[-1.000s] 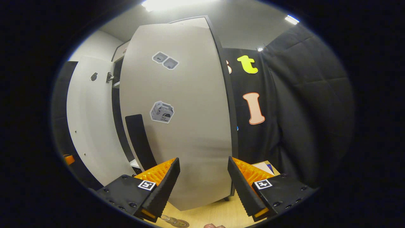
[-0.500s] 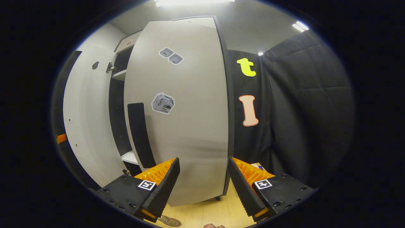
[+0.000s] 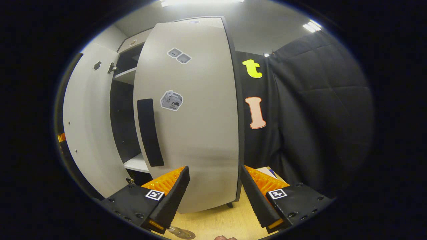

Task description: Grasp the bottle in the cabinet with the left hand and place it on the coaster, then close the right door with the right hand and the left door with the left hand.

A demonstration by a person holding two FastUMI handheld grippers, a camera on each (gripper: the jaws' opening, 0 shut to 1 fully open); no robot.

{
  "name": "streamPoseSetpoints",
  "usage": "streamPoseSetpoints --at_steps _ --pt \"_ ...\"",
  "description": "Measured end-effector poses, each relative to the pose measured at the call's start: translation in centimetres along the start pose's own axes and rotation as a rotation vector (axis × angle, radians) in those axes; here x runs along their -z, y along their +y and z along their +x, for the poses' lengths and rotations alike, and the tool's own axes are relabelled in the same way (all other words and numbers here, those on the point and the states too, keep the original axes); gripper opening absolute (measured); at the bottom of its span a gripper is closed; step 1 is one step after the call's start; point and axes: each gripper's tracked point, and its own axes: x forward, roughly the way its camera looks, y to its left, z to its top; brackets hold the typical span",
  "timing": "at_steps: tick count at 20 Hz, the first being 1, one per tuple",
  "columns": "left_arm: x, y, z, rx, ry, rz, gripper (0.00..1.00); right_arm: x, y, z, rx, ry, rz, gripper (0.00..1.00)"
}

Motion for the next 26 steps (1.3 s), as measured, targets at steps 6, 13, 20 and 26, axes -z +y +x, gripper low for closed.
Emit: streamPoseSetpoints --at_steps 6,13,20,26 --pt "-0.7 -2.1 2.9 0.092 -0.002 -0.006 0.92 1.1 -1.1 -0.5 0.054 0.017 0.03 0.97" --pt "-1.0 -4.2 2.9 0.121 0.023 0.035 0.92 1.9 -3.4 -1.2 0.092 0.033 0.074 0.97" --pt "-1.4 -9.6 3.1 0.126 0.03 0.067 0.9 2.3 -4.0 -1.2 0.046 0.034 0.075 0.97" --pt "-1.3 -12.3 2.4 0.012 0.02 0.079 0.91 2.2 -7.7 -1.2 0.031 0.051 0.071 0.97"
